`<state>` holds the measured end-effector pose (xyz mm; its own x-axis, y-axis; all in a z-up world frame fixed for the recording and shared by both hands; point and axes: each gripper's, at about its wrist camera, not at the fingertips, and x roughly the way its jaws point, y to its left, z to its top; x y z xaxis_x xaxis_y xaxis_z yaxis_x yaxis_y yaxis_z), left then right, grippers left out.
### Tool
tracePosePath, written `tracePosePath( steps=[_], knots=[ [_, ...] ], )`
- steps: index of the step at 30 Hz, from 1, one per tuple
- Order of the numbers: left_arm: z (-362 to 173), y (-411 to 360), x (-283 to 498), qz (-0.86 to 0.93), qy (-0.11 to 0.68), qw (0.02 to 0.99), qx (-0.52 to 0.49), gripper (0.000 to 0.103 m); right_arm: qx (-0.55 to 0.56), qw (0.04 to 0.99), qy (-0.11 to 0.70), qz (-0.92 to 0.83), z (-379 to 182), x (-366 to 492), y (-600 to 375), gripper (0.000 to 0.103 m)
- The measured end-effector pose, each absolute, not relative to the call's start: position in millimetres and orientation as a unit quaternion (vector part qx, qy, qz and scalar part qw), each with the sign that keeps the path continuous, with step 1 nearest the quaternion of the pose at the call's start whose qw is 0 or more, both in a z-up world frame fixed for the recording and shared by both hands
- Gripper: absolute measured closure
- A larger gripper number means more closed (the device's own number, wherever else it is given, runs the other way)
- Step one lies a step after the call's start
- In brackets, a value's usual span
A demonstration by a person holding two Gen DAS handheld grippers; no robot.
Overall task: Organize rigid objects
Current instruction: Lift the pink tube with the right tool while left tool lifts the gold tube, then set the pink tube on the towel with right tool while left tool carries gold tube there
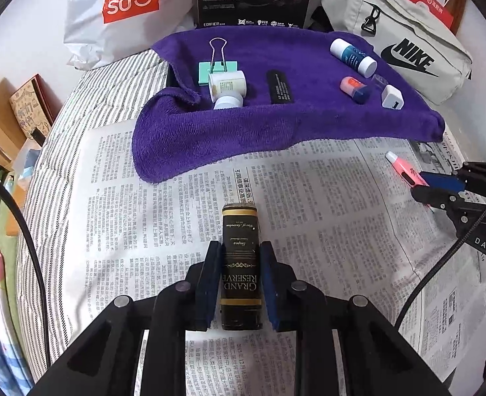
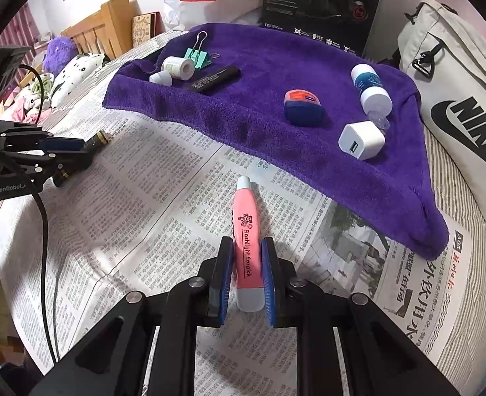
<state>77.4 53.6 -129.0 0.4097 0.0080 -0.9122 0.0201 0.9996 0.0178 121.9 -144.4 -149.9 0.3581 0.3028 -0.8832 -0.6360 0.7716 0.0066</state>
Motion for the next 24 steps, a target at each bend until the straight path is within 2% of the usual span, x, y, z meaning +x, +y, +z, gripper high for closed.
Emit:
tracePosePath(
  steps=[9, 24],
  knots=[
    [-122.7, 63.9, 71.2, -0.011, 0.531, 0.847, -0.024, 0.081, -0.135, 0.813, 0.481, 0.298, -140.1, 119.6, -156.3, 0.088],
    [-90.2, 45.9, 88.8, -0.041, 0.514, 0.856, -0.028, 0.081, -0.093, 0.822, 0.486, 0.28, -112.1, 126.6, -187.5, 0.088]
  ],
)
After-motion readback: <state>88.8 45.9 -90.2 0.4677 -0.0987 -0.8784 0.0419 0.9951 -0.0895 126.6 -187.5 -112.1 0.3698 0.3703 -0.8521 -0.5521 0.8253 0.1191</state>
